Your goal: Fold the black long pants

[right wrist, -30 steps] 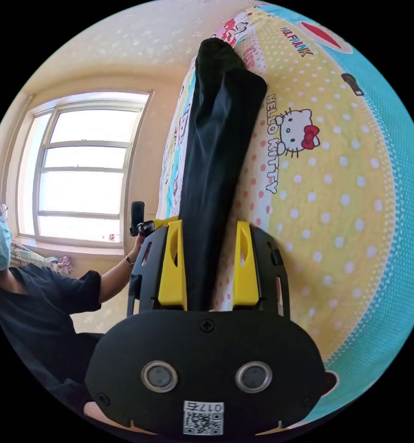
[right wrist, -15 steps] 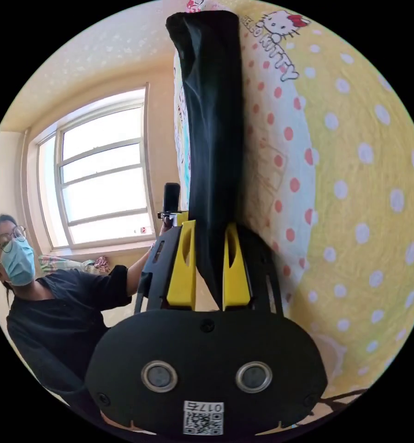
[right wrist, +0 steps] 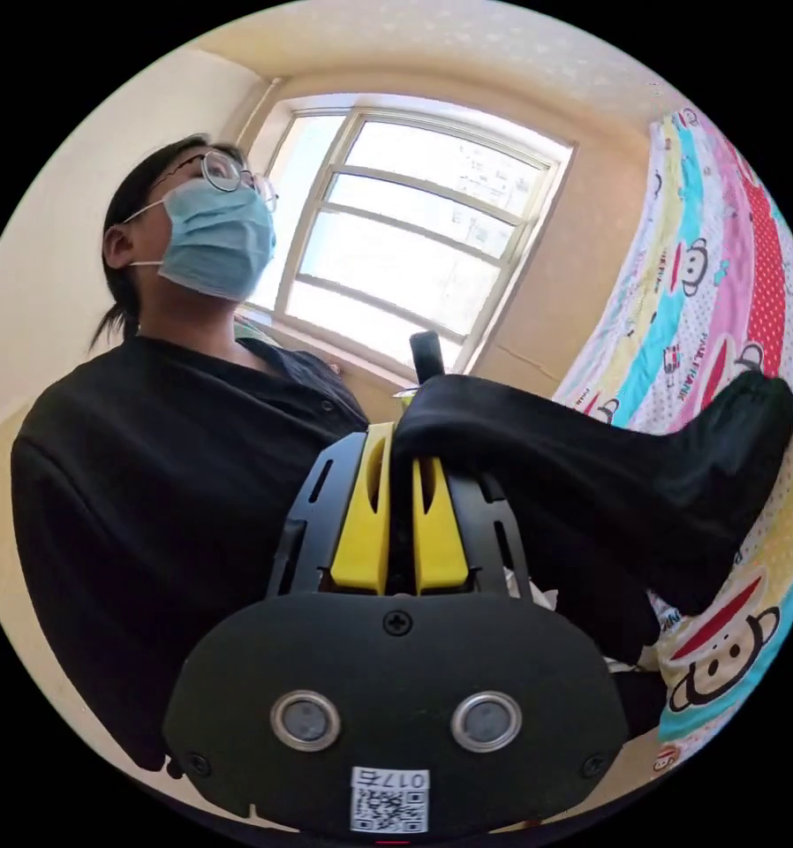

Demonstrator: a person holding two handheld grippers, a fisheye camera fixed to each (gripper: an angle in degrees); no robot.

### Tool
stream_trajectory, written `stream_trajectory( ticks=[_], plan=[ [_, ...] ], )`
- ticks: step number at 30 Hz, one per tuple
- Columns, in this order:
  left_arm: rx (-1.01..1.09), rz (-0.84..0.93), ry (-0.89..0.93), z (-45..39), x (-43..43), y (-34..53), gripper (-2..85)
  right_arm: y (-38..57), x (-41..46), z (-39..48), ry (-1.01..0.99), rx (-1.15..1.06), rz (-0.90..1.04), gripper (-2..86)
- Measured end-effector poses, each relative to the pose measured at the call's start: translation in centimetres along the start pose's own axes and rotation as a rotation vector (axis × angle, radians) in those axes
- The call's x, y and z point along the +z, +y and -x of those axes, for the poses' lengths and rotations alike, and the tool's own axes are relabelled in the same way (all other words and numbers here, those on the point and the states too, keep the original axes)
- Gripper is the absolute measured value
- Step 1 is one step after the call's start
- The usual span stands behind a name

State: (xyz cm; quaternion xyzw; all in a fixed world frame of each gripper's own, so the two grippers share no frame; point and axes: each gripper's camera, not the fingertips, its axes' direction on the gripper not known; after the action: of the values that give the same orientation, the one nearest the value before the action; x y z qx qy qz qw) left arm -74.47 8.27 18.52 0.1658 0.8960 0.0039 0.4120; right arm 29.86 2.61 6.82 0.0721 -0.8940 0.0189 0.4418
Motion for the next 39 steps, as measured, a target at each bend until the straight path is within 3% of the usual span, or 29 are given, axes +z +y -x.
stream_trajectory(
  ticks=[3,5,9,13,17,20,23,26,29,31,34,36,39],
  plan=[
    [0.173,-0.031,-0.068,-5.5,-0.2,-5.8,4.4,-4.4,-1.4,4.5,0.063,-0.18,-0.025,-0.4],
    [0.202,-0.062,-0.139,-6.0,-0.2,-8.8,4.5,-7.0,-2.6,4.2,0.148,-0.18,-0.047,-0.4],
    [-0.014,-0.017,-0.374,2.9,1.5,-13.4,4.6,-10.9,-5.1,-6.3,0.476,0.024,-0.009,-0.2],
    [-0.247,-0.023,-0.441,14.8,3.4,-14.0,4.3,-12.9,-6.2,-17.1,0.518,0.218,0.013,-0.1],
    [-0.266,-0.075,-0.465,17.5,3.6,-14.1,4.4,-14.5,-4.5,-19.6,0.629,0.164,0.019,0.6],
    [-0.229,-0.146,-0.444,18.0,3.9,-11.3,4.6,-11.9,-3.0,-21.0,0.608,0.121,-0.033,0.8],
    [-0.284,-0.097,-0.455,19.5,6.3,-5.3,5.2,-5.6,0.1,-25.2,0.623,0.178,0.035,2.1],
    [-0.52,0.025,-0.492,23.3,10.1,3.6,7.9,3.2,3.5,-32.1,0.663,0.426,0.193,6.0],
    [-0.855,0.177,-0.493,26.9,13.1,12.9,17.4,11.5,4.0,-36.9,0.659,0.68,0.29,11.9],
    [-0.97,0.074,-0.462,26.6,11.9,17.4,18.3,13.8,2.3,-37.5,0.622,0.749,0.221,13.9],
    [-0.965,-0.169,-0.436,25.8,8.0,18.4,18.2,13.9,-2.1,-39.3,0.557,0.828,0.012,17.2],
    [-0.914,-0.244,-0.472,26.3,6.0,16.9,18.3,12.1,-4.6,-42.9,0.494,0.851,-0.119,20.0],
    [-0.835,-0.279,-0.508,29.8,4.0,13.8,18.8,9.2,-3.8,-49.8,0.462,0.879,-0.124,22.5]
  ],
)
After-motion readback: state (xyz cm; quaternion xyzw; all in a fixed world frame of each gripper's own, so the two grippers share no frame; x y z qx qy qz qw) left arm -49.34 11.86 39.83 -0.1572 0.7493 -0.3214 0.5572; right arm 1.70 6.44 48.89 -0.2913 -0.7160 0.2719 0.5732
